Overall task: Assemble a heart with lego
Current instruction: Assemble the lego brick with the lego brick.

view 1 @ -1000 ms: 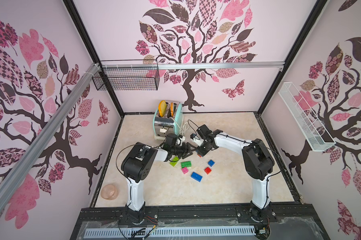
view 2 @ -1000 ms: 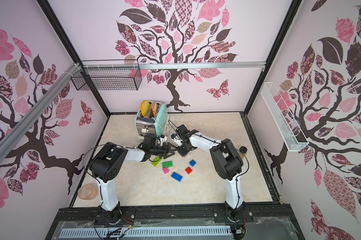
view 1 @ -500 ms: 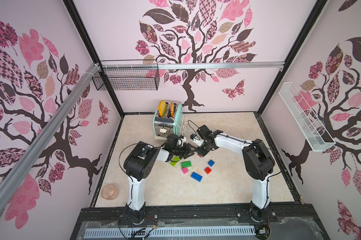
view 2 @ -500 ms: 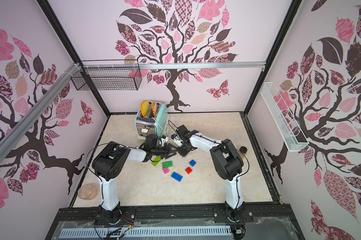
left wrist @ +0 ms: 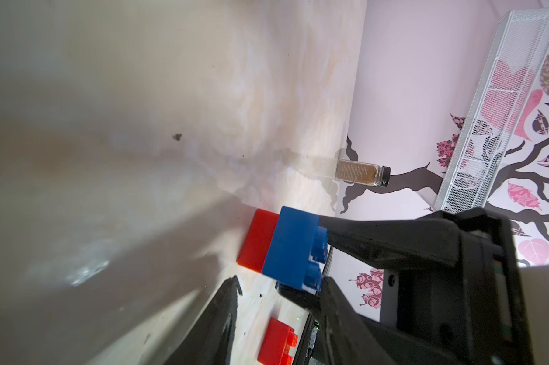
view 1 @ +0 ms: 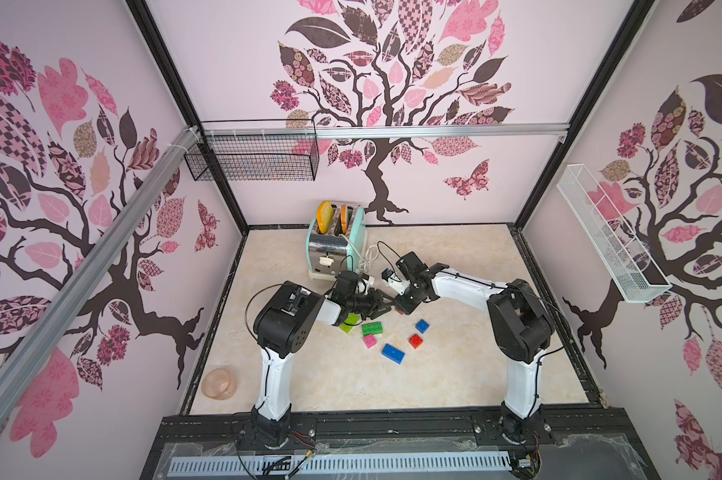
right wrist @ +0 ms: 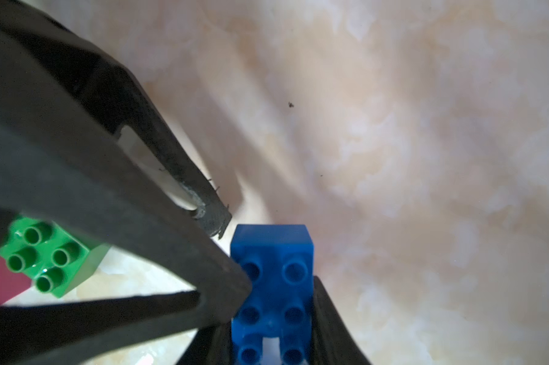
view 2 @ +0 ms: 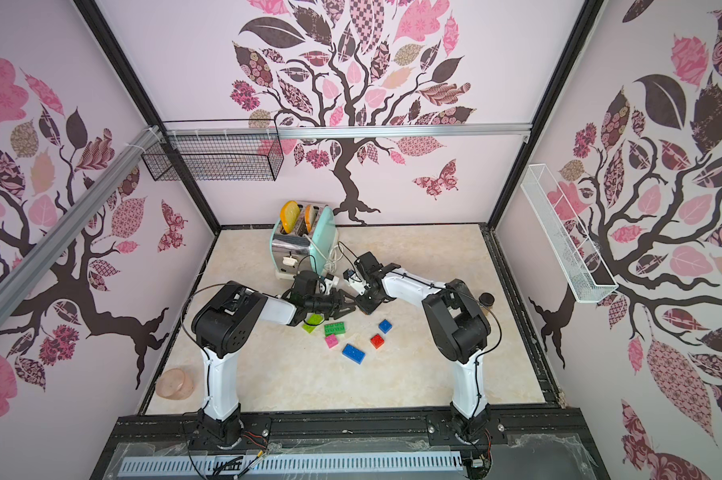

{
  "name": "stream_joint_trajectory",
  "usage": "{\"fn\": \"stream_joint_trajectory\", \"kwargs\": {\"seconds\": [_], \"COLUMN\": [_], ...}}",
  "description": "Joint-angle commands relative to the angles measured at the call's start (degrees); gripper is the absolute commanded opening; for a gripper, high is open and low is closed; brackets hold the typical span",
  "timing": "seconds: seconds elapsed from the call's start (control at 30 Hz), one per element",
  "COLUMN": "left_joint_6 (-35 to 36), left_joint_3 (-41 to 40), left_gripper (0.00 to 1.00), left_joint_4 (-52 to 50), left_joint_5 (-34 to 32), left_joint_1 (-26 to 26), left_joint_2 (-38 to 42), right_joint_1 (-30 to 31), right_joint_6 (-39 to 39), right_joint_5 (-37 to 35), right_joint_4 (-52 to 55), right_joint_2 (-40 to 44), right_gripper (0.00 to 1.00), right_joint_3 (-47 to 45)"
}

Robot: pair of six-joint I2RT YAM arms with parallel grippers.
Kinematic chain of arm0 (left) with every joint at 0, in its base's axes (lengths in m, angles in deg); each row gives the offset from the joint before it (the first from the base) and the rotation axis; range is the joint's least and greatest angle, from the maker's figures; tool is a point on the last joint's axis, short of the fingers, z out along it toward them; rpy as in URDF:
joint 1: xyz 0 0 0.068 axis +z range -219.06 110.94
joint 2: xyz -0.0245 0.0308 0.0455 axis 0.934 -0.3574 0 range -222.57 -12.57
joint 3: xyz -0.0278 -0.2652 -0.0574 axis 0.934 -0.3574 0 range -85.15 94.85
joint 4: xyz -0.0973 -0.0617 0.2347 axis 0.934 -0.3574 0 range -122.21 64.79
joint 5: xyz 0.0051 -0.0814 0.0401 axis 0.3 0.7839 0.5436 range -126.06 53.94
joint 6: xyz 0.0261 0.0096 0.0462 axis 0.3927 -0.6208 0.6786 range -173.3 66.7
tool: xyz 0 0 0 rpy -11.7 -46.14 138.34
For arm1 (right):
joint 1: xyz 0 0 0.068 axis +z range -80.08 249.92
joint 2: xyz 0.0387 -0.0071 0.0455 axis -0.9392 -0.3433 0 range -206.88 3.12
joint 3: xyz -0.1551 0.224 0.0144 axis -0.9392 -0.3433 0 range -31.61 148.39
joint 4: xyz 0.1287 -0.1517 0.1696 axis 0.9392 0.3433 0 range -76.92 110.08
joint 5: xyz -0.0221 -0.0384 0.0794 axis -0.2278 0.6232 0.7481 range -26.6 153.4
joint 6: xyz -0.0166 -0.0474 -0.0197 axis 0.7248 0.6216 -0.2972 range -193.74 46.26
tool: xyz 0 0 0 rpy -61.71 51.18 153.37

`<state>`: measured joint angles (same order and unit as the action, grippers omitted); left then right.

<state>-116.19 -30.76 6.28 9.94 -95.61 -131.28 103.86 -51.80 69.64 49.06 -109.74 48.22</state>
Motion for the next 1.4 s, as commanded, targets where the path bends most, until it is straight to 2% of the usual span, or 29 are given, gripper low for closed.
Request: {"fn": "stream_joint_trajectory", "kwargs": {"seconds": [0.0,0.23,0.4,0.57,0.73,0.83,0.97,1.13,1.37], "left_joint_6": [-1.03,-2.06,-3.91,-4.02,-3.48,-2.94,-2.5,-2.59,-2.5], "left_joint_3": [1.48,2.2,1.35,0.2,-0.41,-1.26,-2.25,-3.1,-3.22], "left_gripper": [0.44,0.41,0.3,0.29,0.27,0.27,0.26,0.26,0.26], "left_joint_4": [3.24,4.72,7.78,8.29,7.82,7.69,8.0,8.9,9.03], "left_joint_5": [1.37,1.11,1.24,1.22,1.13,0.83,0.77,0.45,0.41], "left_joint_1": [-0.55,-0.59,-0.61,-0.55,-0.6,-0.61,-0.6,-0.6,-0.26], "left_joint_2": [-1.92,-3.24,-4.43,-4.4,-3.73,-3.53,-3.46,-3.35,-3.13], "right_joint_1": [0.09,0.13,0.15,0.29,0.22,0.14,-1.29,-3.46,-4.56], "right_joint_6": [0.96,2.31,3.01,2.61,2.52,1.39,-0.82,-5.96,-12.27], "right_joint_5": [2.45,4.7,4.82,1.12,1.41,1.3,5.22,6.93,4.86], "right_joint_4": [3.42,5.5,6.41,7.01,7.04,4.97,3.13,4.19,7.73], "right_joint_2": [-3.35,-4.72,-5.33,-6.66,-6.88,-5.07,-0.58,5.99,11.72], "right_gripper": [0.26,0.26,0.25,0.24,0.25,0.35,0.57,0.74,0.78], "right_joint_3": [-0.11,1.63,2.12,2.44,2.35,1.17,0.65,0.16,-2.95]}}
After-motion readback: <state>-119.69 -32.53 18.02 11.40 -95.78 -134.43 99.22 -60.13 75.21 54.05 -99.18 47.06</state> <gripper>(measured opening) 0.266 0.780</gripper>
